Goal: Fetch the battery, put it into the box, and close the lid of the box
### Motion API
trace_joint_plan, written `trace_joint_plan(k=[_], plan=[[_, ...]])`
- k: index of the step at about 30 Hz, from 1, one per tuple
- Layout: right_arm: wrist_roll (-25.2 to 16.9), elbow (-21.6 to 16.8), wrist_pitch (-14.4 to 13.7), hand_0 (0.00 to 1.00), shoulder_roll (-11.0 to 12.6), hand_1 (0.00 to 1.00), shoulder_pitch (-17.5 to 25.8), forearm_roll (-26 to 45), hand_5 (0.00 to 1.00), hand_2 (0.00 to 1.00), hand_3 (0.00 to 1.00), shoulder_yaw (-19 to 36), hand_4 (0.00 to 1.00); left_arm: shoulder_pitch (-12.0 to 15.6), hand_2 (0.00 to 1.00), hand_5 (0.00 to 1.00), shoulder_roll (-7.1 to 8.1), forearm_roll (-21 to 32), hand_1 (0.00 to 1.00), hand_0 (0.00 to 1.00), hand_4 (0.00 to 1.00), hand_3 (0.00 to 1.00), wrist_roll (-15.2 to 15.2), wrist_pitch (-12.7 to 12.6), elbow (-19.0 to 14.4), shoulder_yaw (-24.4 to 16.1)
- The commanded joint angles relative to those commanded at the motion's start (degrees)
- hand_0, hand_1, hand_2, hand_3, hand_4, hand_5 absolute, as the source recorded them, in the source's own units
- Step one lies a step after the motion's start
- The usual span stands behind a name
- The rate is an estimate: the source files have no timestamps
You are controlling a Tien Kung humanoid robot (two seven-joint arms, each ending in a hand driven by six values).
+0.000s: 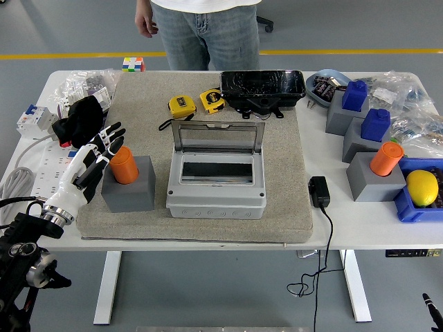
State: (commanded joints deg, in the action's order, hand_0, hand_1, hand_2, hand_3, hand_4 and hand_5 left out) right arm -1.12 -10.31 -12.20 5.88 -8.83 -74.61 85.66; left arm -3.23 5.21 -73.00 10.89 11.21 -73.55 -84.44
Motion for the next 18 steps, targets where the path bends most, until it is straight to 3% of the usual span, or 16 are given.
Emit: trace_joint_plan(k=[4,5,10,11,16,17,18], plan=[[0.0,0.0,0.0,0.879,0.1,0.88,0.1,-0.1,0.998,0.841,0.869,0.1,0.998,-0.1,0.962,0.566,0.0,-0.7,0.99,0.995,0.998,0.97,0.2,-0.7,-0.2,0.2],[0.0,0.0,0.0,0.878,0.1,0.88,0.0,-0.1,0.998,0.839,0.87,0.2,0.998,-0.1,0.911,0.457,-0.02,-0.8,0.948,0.914,0.998,0.95,0.2,-0.8,-0.2,0.2],[-0.1,0.0,0.0,0.878,0.1,0.88,0.0,0.1,0.998,0.839,0.87,0.1,0.998,0.0,0.911,0.457,0.04,-1.3,0.948,0.914,0.998,0.95,0.4,-1.5,-0.4,0.5],[-0.1,0.0,0.0,0.878,0.0,0.879,0.0,0.1,0.998,0.84,0.87,0.1,0.998,-0.1,0.887,0.374,0.03,-1.4,0.929,0.886,0.998,0.926,0.5,-1.7,-0.5,0.5],[-0.1,0.0,0.0,0.878,0.1,0.879,-0.1,0.1,0.998,0.84,0.87,0.2,0.998,-0.2,0.887,0.374,-0.18,-1.8,0.929,0.886,0.998,0.926,0.6,-2.1,-0.8,1.2],[0.0,0.0,0.0,0.879,0.1,0.878,-0.1,0.0,0.998,0.84,0.87,0.3,0.998,-0.3,0.881,0.311,-0.35,-1.9,0.923,0.88,0.998,0.914,0.7,-2.3,-0.7,1.3],[-0.1,0.0,0.0,0.879,0.1,0.878,-0.1,0.0,0.998,0.84,0.87,0.3,0.998,-0.3,0.881,0.311,-0.46,-2.0,0.923,0.88,0.998,0.914,0.8,-2.4,-0.7,1.3]])
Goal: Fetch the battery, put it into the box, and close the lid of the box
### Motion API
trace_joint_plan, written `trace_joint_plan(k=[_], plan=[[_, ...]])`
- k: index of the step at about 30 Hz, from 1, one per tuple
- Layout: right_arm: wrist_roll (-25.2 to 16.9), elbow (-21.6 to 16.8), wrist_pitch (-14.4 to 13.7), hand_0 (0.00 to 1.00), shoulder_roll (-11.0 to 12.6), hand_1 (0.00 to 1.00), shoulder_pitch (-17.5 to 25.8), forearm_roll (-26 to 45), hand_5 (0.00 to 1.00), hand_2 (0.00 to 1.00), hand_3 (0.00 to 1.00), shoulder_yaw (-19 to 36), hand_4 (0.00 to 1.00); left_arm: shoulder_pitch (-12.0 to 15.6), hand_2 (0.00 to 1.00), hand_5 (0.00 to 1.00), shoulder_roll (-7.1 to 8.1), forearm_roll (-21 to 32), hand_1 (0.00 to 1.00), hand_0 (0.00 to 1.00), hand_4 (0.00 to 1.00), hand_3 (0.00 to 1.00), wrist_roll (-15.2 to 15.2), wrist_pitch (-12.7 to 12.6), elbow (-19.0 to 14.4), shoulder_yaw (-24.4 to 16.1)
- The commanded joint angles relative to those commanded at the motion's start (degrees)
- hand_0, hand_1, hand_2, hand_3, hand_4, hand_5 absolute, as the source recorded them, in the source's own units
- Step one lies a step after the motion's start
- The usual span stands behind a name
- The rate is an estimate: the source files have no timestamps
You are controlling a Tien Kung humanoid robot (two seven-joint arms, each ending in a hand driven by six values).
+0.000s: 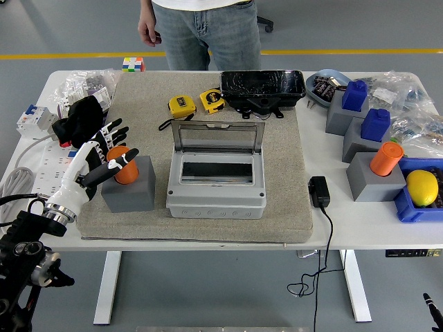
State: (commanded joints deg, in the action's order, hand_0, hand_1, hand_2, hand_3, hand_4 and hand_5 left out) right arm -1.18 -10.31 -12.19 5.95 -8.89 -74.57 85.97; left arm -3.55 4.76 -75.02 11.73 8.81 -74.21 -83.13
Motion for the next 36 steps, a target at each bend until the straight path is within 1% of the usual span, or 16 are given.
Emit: trace_joint_plan(k=[4,5,10,11,16,17,22,23,28,29,34,35,36], plan=[[0.0,0.0,0.0,0.879,0.0,0.878,0.0,0.0,0.998,0.84,0.87,0.2,0.998,-0.2,0.881,0.311,0.04,-0.6,0.923,0.88,0.998,0.914,0.1,-0.5,-0.1,0.3],[0.0,0.0,0.0,0.877,0.0,0.879,0.0,0.0,0.998,0.839,0.869,0.2,0.998,-0.2,0.862,0.133,0.08,-0.8,0.91,0.864,0.998,0.886,0.1,-0.6,-0.1,0.3],[0.0,0.0,-0.1,0.877,0.0,0.879,0.1,-0.1,0.998,0.839,0.869,0.4,0.998,-0.3,0.862,0.133,-0.21,-1.7,0.91,0.864,0.998,0.886,0.4,-2.0,0.4,1.0],[0.0,0.0,-0.1,0.877,0.0,0.878,0.1,-0.1,0.998,0.837,0.869,0.3,0.998,-0.4,0.824,0.128,-0.34,-1.7,0.901,0.855,0.998,0.83,0.5,-2.1,0.5,1.2],[0.0,0.0,-0.1,0.877,0.0,0.878,0.0,-0.2,0.998,0.837,0.869,0.5,0.998,-0.7,0.824,0.128,-0.6,-2.0,0.901,0.855,0.998,0.83,0.7,-2.6,0.7,2.0],[0.0,0.0,-0.1,0.876,0.0,0.878,0.0,-0.2,0.998,0.836,0.869,0.5,0.998,-0.8,0.783,0.15,-0.63,-2.0,0.883,0.84,0.998,0.779,0.7,-2.7,0.8,2.1],[0.0,0.0,-0.1,0.876,0.0,0.878,0.0,-0.3,0.998,0.836,0.869,0.7,0.998,-1.0,0.783,0.15,-0.83,-1.7,0.883,0.84,0.998,0.779,1.1,-3.7,1.2,2.7],[0.0,0.0,-0.1,0.875,0.0,0.878,0.0,-0.3,0.998,0.836,0.868,0.7,0.998,-1.1,0.707,0.124,-0.86,-1.7,0.825,0.765,0.998,0.704,1.1,-3.9,1.3,2.8],[0.0,0.0,-0.1,0.875,-0.1,0.878,0.1,-0.3,0.998,0.836,0.868,0.7,0.998,-1.3,0.707,0.124,-1.22,-2.1,0.825,0.765,0.998,0.704,1.4,-4.8,1.7,3.0],[0.0,0.0,-0.1,0.875,-0.1,0.878,0.1,-0.3,0.998,0.837,0.869,0.7,0.998,-1.3,0.681,0.062,-1.28,-2.3,0.8,0.743,0.998,0.681,1.4,-5.0,1.8,3.1],[0.0,0.0,-0.1,0.875,-0.1,0.878,0.1,-0.3,0.998,0.837,0.869,0.8,0.998,-1.3,0.681,0.062,-1.37,-3.1,0.8,0.743,0.998,0.681,1.3,-5.9,2.0,3.3],[0.0,0.0,-0.1,0.875,0.0,0.878,0.1,-0.3,0.998,0.836,0.868,0.8,0.998,-1.3,0.663,0.002,-1.37,-3.2,0.776,0.707,0.998,0.67,1.3,-6.0,2.0,3.3],[0.1,0.0,-0.1,0.875,0.0,0.878,0.1,-0.3,0.998,0.836,0.868,0.8,0.998,-1.3,0.663,0.002,-1.36,-3.2,0.776,0.707,0.998,0.67,1.3,-6.2,2.0,3.3]])
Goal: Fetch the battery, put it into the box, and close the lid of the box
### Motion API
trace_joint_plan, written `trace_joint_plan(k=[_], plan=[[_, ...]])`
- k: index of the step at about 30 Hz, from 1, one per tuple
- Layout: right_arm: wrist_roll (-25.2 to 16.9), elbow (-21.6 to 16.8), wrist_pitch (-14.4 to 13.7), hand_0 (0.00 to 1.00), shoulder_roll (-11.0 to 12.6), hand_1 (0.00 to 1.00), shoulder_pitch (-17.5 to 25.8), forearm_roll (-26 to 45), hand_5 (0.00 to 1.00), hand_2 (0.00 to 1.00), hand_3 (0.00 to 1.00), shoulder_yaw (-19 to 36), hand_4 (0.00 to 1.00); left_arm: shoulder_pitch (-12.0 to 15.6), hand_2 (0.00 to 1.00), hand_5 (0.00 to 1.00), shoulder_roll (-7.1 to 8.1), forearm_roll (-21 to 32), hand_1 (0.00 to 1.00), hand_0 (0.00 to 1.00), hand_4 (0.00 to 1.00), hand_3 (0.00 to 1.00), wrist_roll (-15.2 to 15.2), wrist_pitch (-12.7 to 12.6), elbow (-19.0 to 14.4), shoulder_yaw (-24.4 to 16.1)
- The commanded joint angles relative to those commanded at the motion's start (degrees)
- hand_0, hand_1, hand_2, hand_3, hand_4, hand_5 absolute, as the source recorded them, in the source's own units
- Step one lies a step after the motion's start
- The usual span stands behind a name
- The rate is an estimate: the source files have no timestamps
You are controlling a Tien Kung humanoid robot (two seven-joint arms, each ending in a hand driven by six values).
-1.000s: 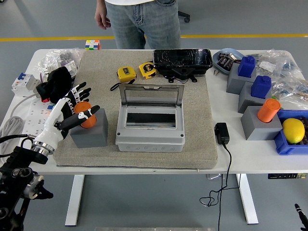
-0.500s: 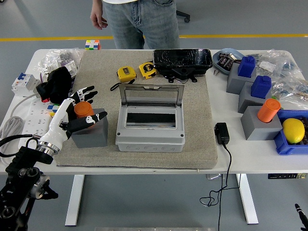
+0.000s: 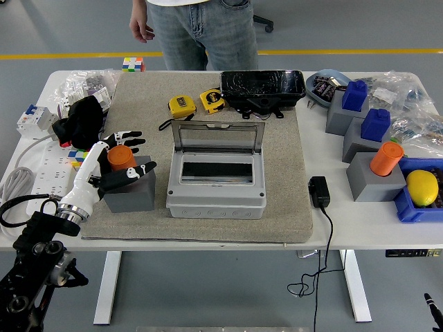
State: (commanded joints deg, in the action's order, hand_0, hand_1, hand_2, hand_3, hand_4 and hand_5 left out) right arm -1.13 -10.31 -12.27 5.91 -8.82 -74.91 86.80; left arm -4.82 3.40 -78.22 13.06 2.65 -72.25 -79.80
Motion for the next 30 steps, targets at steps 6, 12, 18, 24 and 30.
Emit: trace_joint_plan(k=[6,12,18,24,30], plan=[[0.0,0.0,0.0,0.875,-0.1,0.878,0.1,0.0,0.998,0.835,0.868,0.0,0.998,0.0,0.632,0.002,-0.03,0.3,0.756,0.696,0.998,0.631,0.3,-1.0,0.3,0.3],[0.0,0.0,0.0,0.874,0.0,0.878,0.0,0.1,0.998,0.835,0.868,-0.1,0.998,-0.3,0.579,0.002,-0.18,1.1,0.706,0.645,0.998,0.578,0.7,-1.9,0.7,0.6],[0.0,0.0,0.0,0.876,0.0,0.878,0.0,0.0,0.998,0.834,0.868,0.1,0.998,-0.7,0.514,0.002,-0.34,2.1,0.658,0.571,0.998,0.502,1.2,-2.6,1.3,1.3],[0.0,0.0,0.0,0.876,-0.1,0.878,0.0,0.0,0.998,0.834,0.868,0.1,0.998,-0.7,0.488,0.002,-0.51,2.5,0.642,0.507,0.998,0.477,1.4,-3.1,1.6,2.1],[0.0,0.0,0.0,0.876,-0.1,0.878,-0.1,-0.1,0.998,0.834,0.868,0.2,0.998,-0.8,0.449,0.002,-0.58,3.2,0.591,0.417,0.998,0.437,1.7,-3.6,2.0,2.6]])
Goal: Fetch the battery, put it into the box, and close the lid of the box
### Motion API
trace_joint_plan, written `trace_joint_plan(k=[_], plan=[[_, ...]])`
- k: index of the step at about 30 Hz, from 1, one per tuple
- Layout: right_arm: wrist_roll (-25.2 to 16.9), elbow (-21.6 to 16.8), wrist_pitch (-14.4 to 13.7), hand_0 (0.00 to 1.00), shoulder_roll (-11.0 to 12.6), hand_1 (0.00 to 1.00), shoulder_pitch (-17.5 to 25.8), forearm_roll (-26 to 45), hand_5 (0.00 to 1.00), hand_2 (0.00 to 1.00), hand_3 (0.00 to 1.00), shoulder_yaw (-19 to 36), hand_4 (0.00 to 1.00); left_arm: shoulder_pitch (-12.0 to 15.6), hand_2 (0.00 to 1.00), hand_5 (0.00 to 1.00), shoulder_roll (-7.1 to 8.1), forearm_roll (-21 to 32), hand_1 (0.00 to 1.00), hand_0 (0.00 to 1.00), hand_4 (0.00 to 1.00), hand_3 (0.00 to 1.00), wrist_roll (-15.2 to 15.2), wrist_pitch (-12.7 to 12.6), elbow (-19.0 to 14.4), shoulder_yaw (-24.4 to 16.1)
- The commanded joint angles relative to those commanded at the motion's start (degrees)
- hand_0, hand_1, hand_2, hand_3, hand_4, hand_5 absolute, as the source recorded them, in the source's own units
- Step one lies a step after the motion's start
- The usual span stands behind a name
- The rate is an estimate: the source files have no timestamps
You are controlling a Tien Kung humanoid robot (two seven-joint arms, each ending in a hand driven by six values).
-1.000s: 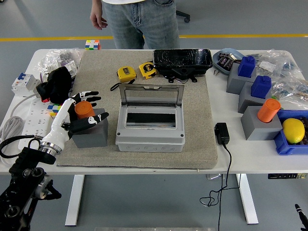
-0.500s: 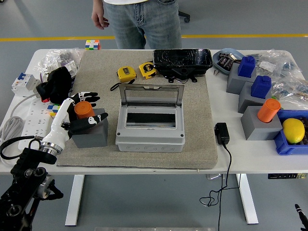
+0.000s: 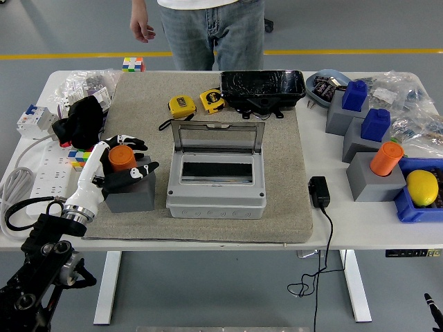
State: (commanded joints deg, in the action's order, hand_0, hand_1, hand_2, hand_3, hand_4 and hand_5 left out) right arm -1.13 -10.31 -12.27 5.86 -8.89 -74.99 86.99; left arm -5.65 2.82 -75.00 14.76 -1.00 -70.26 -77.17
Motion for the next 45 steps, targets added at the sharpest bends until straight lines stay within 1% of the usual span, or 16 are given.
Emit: trace_joint_plan(k=[4,5,10,11,16,17,22,23,28,29,34,35,40,41,45], plan=[[0.0,0.0,0.0,0.876,0.0,0.878,0.0,0.0,0.998,0.834,0.868,0.0,0.998,0.0,0.449,0.002,-0.01,0.4,0.591,0.417,0.998,0.437,0.2,-0.4,0.1,0.1],[0.0,0.0,0.0,0.877,0.0,0.878,0.0,0.0,0.998,0.834,0.867,0.0,0.998,0.0,0.392,0.002,0.0,0.4,0.511,0.313,0.998,0.362,0.2,-0.5,0.1,0.2],[0.0,0.0,0.0,0.877,0.0,0.878,0.0,0.0,0.998,0.834,0.867,0.0,0.998,0.0,0.392,0.002,-0.05,0.4,0.511,0.313,0.998,0.362,0.3,-1.1,0.2,0.3],[0.0,0.0,0.0,0.878,0.0,0.878,0.0,0.0,0.998,0.834,0.867,0.0,0.998,0.0,0.32,0.002,-0.04,0.3,0.376,0.214,0.998,0.28,0.3,-1.2,0.2,0.3],[0.0,0.0,-0.1,0.878,0.0,0.878,0.0,-0.1,0.998,0.834,0.867,0.1,0.998,0.0,0.32,0.002,-0.02,0.1,0.376,0.214,0.998,0.28,0.3,-1.7,0.3,0.7],[0.0,0.0,-0.1,0.878,0.0,0.878,0.0,-0.1,0.998,0.834,0.868,0.1,0.998,0.0,0.223,0.002,-0.02,0.0,0.222,0.16,0.998,0.206,0.3,-1.8,0.3,0.7],[0.0,0.0,-0.1,0.878,0.1,0.878,0.0,0.0,0.998,0.834,0.868,0.0,0.998,0.1,0.223,0.002,0.04,-0.4,0.222,0.16,0.998,0.206,0.3,-2.8,0.3,1.3],[0.0,0.0,-0.1,0.877,0.1,0.878,0.1,0.0,0.998,0.834,0.867,-0.1,0.998,0.1,0.154,0.002,0.04,-0.4,0.127,0.109,0.998,0.144,0.4,-3.1,0.4,1.4],[0.0,0.0,-0.1,0.877,0.1,0.878,0.0,0.0,0.998,0.834,0.867,-0.2,0.998,0.0,0.154,0.002,0.04,-0.1,0.127,0.109,0.998,0.144,0.8,-4.5,0.6,2.1],[0.0,0.0,-0.1,0.878,0.1,0.878,0.0,0.0,0.998,0.834,0.868,-0.1,0.998,0.0,0.107,0.002,0.06,0.1,0.071,0.068,0.998,0.102,0.8,-4.8,0.6,2.3],[0.1,0.0,-0.1,0.878,0.1,0.878,0.0,0.0,0.998,0.834,0.868,-0.1,0.998,-0.4,0.107,0.002,0.06,1.7,0.071,0.068,0.998,0.102,1.5,-5.9,1.2,3.0],[0.1,0.0,-0.1,0.877,0.1,0.878,0.1,0.0,0.998,0.834,0.868,-0.1,0.998,-0.6,0.075,0.002,0.09,2.5,0.025,0.044,0.998,0.081,1.9,-6.3,1.4,3.3],[0.0,0.0,-0.1,0.877,0.1,0.878,0.1,0.0,0.998,0.834,0.868,0.0,0.998,-0.9,0.075,0.002,-0.1,4.3,0.025,0.044,0.998,0.081,2.7,-7.1,2.0,4.0],[0.0,0.0,-0.1,0.877,0.1,0.878,0.0,0.0,0.998,0.834,0.868,0.0,0.998,-0.9,0.056,0.002,-0.1,4.5,0.002,0.025,0.998,0.061,2.8,-7.2,2.1,4.2],[0.1,0.0,-0.1,0.877,0.1,0.878,-0.1,0.0,0.998,0.834,0.868,-0.1,0.998,-1.1,0.056,0.002,-0.05,5.1,0.002,0.025,0.998,0.061,3.1,-7.7,2.1,4.7]])
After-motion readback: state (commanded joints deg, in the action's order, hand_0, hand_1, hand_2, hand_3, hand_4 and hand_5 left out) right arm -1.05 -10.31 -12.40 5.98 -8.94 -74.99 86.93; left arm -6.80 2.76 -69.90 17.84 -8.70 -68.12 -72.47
